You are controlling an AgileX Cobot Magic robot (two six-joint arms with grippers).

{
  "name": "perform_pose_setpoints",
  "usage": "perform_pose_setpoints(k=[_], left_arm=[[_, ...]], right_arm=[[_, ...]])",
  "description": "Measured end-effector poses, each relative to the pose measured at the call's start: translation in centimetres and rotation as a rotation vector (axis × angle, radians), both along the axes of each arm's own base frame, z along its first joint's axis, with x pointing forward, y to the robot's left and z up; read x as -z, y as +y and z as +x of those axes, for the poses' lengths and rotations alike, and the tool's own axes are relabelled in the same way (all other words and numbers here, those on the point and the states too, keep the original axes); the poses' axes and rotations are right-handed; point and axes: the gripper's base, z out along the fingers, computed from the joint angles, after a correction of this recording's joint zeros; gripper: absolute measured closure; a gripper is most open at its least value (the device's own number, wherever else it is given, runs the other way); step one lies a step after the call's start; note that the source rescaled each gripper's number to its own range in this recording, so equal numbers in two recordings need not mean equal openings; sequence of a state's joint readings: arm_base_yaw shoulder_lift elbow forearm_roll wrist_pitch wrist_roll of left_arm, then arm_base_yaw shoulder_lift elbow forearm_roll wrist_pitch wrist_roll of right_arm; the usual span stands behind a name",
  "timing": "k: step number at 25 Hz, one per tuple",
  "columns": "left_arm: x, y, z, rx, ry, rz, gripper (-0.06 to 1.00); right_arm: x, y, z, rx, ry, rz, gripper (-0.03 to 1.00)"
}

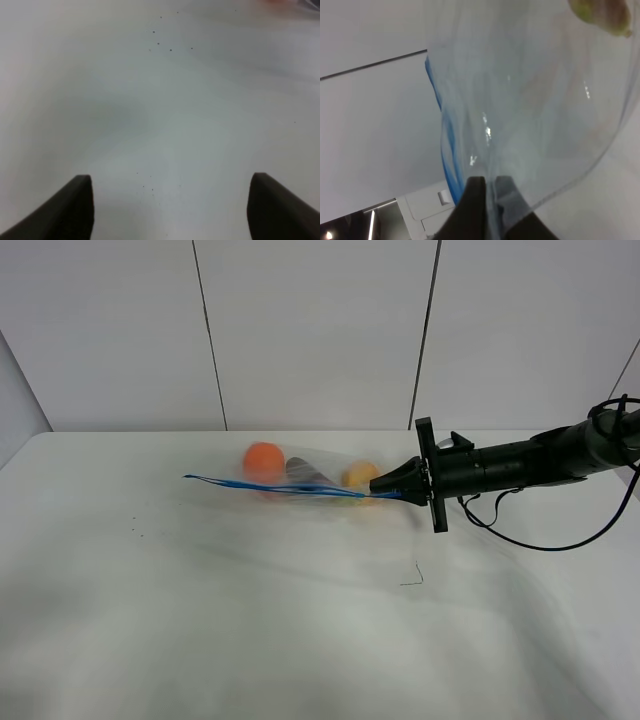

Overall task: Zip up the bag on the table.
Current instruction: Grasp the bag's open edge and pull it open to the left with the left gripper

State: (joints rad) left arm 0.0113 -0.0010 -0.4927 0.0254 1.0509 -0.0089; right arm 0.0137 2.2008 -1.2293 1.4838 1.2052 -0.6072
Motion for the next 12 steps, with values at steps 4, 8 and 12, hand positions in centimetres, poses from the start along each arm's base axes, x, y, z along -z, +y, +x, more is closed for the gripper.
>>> perform_pose_setpoints(k=[4,8,12], left_arm=[[0.00,0.00,0.00,0.000,0.000,0.000,0.05],[0.00,0.00,0.00,0.000,0.000,0.000,0.05],[-0.12,0.00,0.01,0.001,-0.003,0.002,0.05]], right_arm=[[-0.01,0.00,0.01,0.002,0.000,0.001,0.97],[-0.01,0.00,0.01,0.002,0.000,0.001,0.97],[-0.01,0.00,0.01,0.002,0.000,0.001,0.97]])
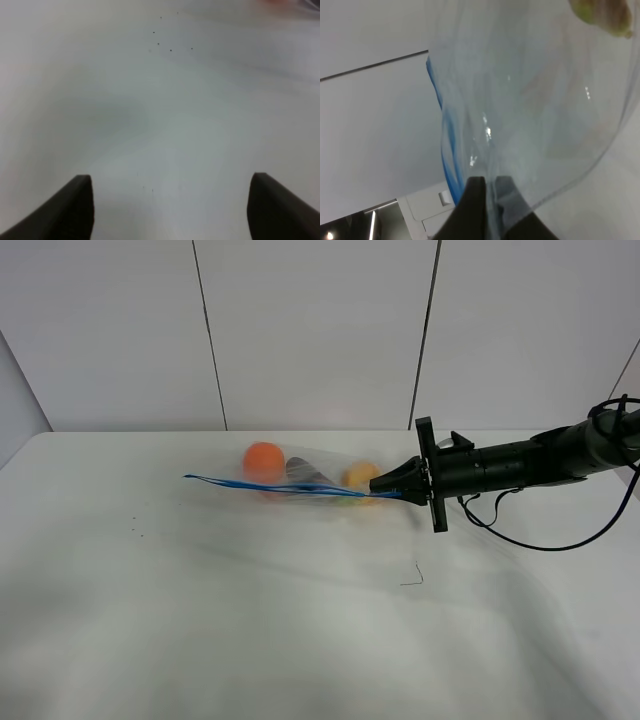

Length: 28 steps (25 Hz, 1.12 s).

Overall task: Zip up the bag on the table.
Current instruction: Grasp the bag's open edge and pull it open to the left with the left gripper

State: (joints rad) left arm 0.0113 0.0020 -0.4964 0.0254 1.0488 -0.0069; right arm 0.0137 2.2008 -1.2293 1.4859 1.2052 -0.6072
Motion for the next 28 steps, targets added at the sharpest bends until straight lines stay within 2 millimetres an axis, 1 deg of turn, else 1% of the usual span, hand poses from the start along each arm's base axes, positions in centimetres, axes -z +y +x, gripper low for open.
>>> perform_pose_setpoints(k=[1,3,5,6,9,12,14,16,18,19,22,25,28], left_arm=[[-0.3,0.0,0.1,0.004,-0.003,0.006,0.05],[-1.6,0.0,0.9,0.003,-0.012,0.005,0.05],[-3.6,0.0,2.2,0.003,-0.015,0.005,0.05],[-4.5,0.0,3.1,0.003,0.004,0.005,0.05],[-7.9,0.1,6.2,0.003,0.057,0.004,0.05],[-10.4,0.1,10.1,0.003,0.118,0.003,0.05],[-11.5,0.2,13.0,0.012,0.159,0.013,0.05],[-12.7,0.2,15.7,0.048,0.158,0.058,0.05],[-13.0,0.2,18.6,0.117,0.157,0.143,0.05],[-13.2,0.2,20.0,0.173,0.135,0.215,0.05],[-12.7,0.3,23.4,0.315,0.071,0.422,0.05],[-12.3,0.3,26.6,0.459,-0.056,0.695,0.05],[-12.3,0.3,29.2,0.516,-0.188,0.911,0.05]], right_arm=[[0.0,0.0,0.0,0.000,0.000,0.000,0.97],[0.0,0.0,0.0,0.001,0.000,0.001,0.97],[0.0,0.0,0.0,0.001,0.000,0.001,0.97],[0.0,0.0,0.0,0.001,0.000,0.001,0.97],[0.0,0.0,0.0,0.001,0.000,0.001,0.97],[0.0,0.0,0.0,0.001,0.000,0.001,0.97],[0.0,0.0,0.0,0.001,0.000,0.001,0.97],[0.0,0.0,0.0,0.001,0.000,0.001,0.97],[0.0,0.0,0.0,0.001,0.000,0.001,0.97],[0.0,0.0,0.0,0.001,0.000,0.001,0.97],[0.0,0.0,0.0,0.001,0.000,0.001,0.97],[0.0,0.0,0.0,0.001,0.000,0.001,0.97],[0.0,0.0,0.0,0.001,0.000,0.001,0.97]])
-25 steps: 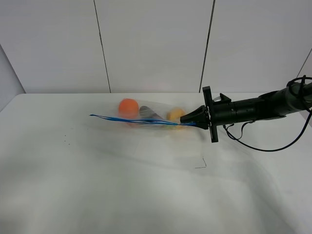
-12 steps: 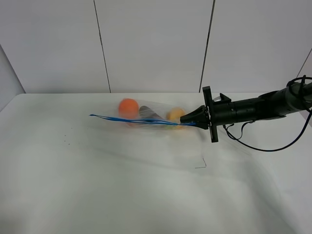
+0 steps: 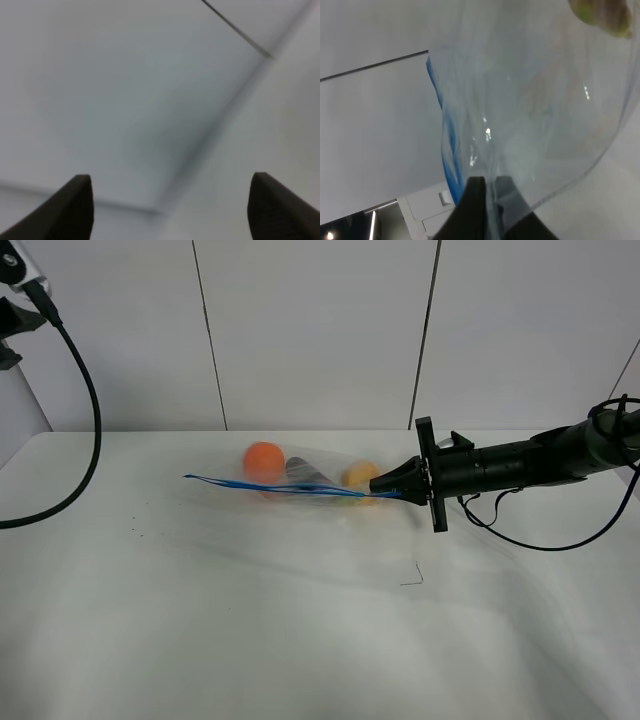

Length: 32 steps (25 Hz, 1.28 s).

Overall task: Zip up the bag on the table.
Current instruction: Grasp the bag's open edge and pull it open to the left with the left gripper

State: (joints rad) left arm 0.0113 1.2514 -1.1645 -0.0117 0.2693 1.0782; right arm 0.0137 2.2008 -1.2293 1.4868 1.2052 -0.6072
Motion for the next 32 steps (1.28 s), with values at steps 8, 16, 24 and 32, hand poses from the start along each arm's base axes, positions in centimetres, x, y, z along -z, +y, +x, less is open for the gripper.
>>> perform_pose_setpoints(k=[8,16,24,32], left_arm=[[1.2,-4.5,4.4,0.168,-0.238,0.129,0.05],[9.7,-15.6,2.5,0.518,-0.080,0.149,0.05],[17.3,-24.1,-1.2,0.770,-0.083,0.165,0.05],[22.8,-27.1,-1.1,0.869,-0.152,0.180,0.05]], right_arm=[[0.0,0.0,0.0,0.000,0.000,0.000,0.97],[0.0,0.0,0.0,0.000,0.000,0.000,0.97],[0.0,0.0,0.0,0.000,0.000,0.000,0.97],[0.0,0.0,0.0,0.000,0.000,0.000,0.97]])
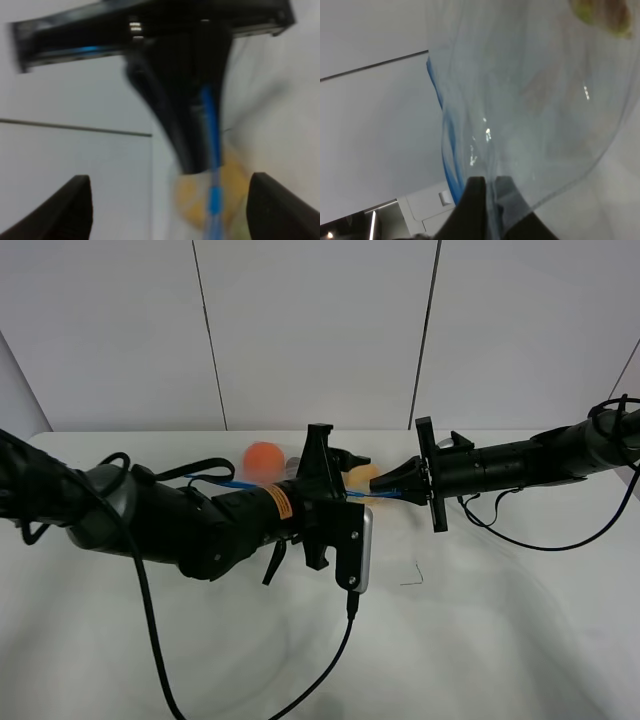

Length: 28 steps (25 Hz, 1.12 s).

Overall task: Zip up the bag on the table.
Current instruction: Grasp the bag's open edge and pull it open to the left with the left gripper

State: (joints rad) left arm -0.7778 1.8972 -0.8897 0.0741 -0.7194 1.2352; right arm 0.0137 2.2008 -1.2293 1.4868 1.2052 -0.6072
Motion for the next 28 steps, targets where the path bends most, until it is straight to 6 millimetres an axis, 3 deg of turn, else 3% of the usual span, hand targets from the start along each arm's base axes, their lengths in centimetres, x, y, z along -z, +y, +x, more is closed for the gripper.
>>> perform_pose_setpoints(k=[5,10,16,23,28], left_arm=[[3.1,-0.3,0.3,0.007,0.043,-0.001,0.05],[3.8,-0.2,0.6,0.001,0.031,-0.022,0.10],[3.5,-0.3,0.7,0.003,0.006,-0.052,0.40],[3.4,-0.3,0.7,0.003,-0.001,-0.060,0.67],[3.3,-0.3,0.7,0.002,-0.003,-0.064,0.80]], right_arm=[[0.0,0.0,0.0,0.000,0.000,0.000,0.97],[0.0,0.0,0.0,0.000,0.000,0.000,0.97],[0.0,0.0,0.0,0.000,0.000,0.000,0.97],[0.0,0.0,0.0,-0.001,0.000,-0.001,0.97],[0.0,0.0,0.0,-0.001,0.000,-0.001,0.97]])
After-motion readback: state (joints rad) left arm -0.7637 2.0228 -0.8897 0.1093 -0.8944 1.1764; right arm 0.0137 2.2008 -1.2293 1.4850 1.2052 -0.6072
